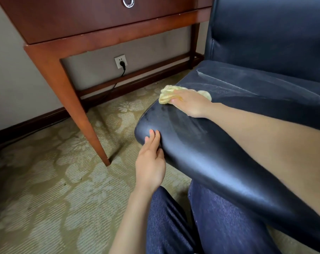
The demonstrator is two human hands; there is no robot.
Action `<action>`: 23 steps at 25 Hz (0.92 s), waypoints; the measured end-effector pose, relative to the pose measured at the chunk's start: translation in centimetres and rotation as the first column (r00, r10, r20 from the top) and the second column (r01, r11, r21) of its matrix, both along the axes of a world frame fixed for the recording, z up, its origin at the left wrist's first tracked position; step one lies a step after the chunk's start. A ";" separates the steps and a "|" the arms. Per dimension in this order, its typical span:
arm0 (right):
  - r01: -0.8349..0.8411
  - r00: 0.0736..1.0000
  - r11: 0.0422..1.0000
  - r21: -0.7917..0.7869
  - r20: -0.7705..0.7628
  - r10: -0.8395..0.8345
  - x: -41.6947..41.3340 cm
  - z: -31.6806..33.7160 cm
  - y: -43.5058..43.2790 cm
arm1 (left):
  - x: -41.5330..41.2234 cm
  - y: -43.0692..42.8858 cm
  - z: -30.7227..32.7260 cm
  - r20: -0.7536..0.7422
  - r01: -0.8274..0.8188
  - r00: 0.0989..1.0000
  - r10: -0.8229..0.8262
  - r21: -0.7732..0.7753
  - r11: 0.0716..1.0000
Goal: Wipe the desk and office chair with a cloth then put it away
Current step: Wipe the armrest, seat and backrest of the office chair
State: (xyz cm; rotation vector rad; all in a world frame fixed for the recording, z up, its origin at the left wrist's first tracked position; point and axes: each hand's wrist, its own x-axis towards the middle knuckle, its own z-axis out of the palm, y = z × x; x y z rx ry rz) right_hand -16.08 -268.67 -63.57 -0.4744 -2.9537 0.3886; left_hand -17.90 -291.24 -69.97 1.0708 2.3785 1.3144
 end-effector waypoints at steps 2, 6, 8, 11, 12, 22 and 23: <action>0.090 0.996 0.993 0.071 0.004 -0.090 -2.2 -0.6 -1.2 | 0.0 -1.2 -0.3 0.146 -0.081 0.987 0.062 0.125 0.989; -0.075 0.994 0.987 0.146 0.084 0.063 -3.7 -1.1 -4.2 | -0.5 -2.6 -1.7 0.431 -0.226 0.889 0.155 0.118 0.967; -0.196 0.975 0.971 0.133 0.135 0.178 -2.4 -1.1 -5.2 | -0.1 -2.6 -2.3 0.502 -0.186 0.859 0.098 0.127 0.974; -0.387 0.917 0.900 0.199 0.183 0.354 1.1 -1.3 -6.5 | -0.2 -2.8 -3.3 0.504 -0.166 0.858 0.101 0.087 0.982; -0.451 0.889 0.860 0.236 0.200 0.412 2.4 -1.5 -7.0 | -0.2 -3.1 -3.5 0.501 -0.168 0.859 0.106 0.082 0.982; -0.787 0.596 0.472 0.396 0.296 0.746 15.5 -2.6 -5.8 | -4.3 -1.9 -0.2 0.070 -0.111 0.992 0.109 0.022 0.994; -0.803 0.575 0.471 0.365 0.268 0.773 16.1 -2.3 -4.9 | -4.9 -1.9 -0.1 0.090 -0.084 0.992 0.083 0.006 0.996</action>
